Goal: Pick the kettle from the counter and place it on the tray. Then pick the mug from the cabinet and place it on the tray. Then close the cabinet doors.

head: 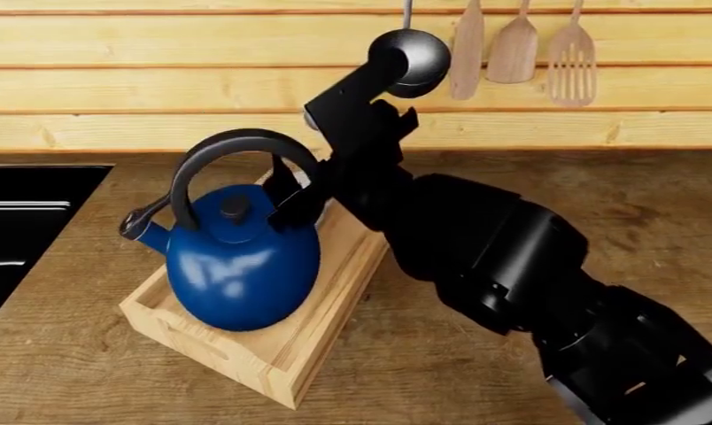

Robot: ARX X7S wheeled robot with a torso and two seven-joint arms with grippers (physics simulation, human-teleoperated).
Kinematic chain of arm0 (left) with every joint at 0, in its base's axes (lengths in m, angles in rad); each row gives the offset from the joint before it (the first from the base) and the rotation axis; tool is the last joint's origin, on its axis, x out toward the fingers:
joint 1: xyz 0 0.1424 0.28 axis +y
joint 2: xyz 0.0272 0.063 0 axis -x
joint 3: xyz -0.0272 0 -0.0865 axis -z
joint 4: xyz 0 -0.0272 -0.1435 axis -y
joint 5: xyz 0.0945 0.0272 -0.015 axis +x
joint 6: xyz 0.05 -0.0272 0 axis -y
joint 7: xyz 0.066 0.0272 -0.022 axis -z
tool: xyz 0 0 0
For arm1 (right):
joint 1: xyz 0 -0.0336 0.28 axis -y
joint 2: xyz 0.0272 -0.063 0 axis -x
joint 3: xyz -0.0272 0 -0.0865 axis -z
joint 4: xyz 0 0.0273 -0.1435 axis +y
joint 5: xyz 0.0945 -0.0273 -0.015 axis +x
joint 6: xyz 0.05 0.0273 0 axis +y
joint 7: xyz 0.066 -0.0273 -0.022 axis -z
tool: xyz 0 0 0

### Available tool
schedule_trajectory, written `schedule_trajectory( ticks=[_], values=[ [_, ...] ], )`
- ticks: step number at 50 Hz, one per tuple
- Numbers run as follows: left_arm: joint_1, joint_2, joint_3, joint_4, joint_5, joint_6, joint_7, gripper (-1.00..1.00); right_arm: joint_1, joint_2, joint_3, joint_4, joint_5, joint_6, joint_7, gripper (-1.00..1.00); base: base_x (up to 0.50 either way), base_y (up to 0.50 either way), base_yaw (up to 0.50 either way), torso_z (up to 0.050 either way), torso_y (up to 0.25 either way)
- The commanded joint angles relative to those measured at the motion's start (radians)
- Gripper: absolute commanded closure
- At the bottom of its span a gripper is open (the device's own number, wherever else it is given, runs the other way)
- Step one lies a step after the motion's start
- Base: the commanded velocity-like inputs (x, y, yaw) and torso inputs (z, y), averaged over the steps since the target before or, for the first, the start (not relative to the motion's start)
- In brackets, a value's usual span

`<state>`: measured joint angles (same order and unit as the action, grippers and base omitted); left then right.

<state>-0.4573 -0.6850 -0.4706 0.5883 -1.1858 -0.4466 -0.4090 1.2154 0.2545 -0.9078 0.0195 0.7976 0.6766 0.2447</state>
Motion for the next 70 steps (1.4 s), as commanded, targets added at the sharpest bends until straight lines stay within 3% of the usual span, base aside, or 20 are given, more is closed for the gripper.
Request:
schedule_trajectory(
  ticks=[1, 22, 34, 43, 55, 63, 66, 70],
  values=[
    [0.235, -0.017, 0.114, -0.011, -0.001, 0.003, 0.001, -1.0, 0.006, 0.039, -0.012, -0.071, 0.025, 0.041, 0.011, -1.0, 0.0, 0.0, 0.0, 0.0, 0.0],
    [0.248, -0.012, 0.109, -0.01, 0.001, 0.011, 0.005, -1.0, 0.008, 0.085, 0.009, -0.16, 0.067, 0.085, 0.05, -1.0, 0.0, 0.0, 0.0, 0.0, 0.0],
    [0.241, -0.019, 0.108, -0.006, -0.013, 0.006, -0.003, -1.0, -0.02, 0.19, 0.052, -0.439, 0.198, 0.193, 0.168, -1.0, 0.0, 0.0, 0.0, 0.0, 0.0],
    [0.224, -0.034, 0.109, 0.014, -0.036, -0.007, -0.023, -1.0, -0.02, 0.301, 0.145, -0.686, 0.404, 0.283, 0.325, -1.0, 0.0, 0.0, 0.0, 0.0, 0.0],
    [0.132, -0.12, 0.077, 0.159, -0.174, -0.038, -0.145, -1.0, 0.062, 0.549, 0.475, -0.953, 0.666, 0.167, 0.714, -1.0, 0.0, 0.0, 0.0, 0.0, 0.0],
    [-0.012, -0.19, 0.132, 0.285, -0.233, -0.065, -0.264, -1.0, 0.09, 0.693, 0.626, -1.064, 0.813, 0.053, 0.948, -1.0, 0.0, 0.0, 0.0, 0.0, 0.0],
    [-0.065, -0.218, 0.148, 0.324, -0.236, -0.076, -0.314, -1.0, 0.106, 0.698, 0.701, -1.066, 0.879, 0.077, 0.974, -1.0, 0.0, 0.0, 0.0, 0.0, 0.0],
    [-0.107, -0.228, 0.157, 0.38, -0.157, -0.085, -0.321, -1.0, 0.088, 0.558, 0.975, -1.066, 1.094, 0.305, 1.065, -1.0, 0.0, 0.0, 0.0, 0.0, 0.0]
  ],
)
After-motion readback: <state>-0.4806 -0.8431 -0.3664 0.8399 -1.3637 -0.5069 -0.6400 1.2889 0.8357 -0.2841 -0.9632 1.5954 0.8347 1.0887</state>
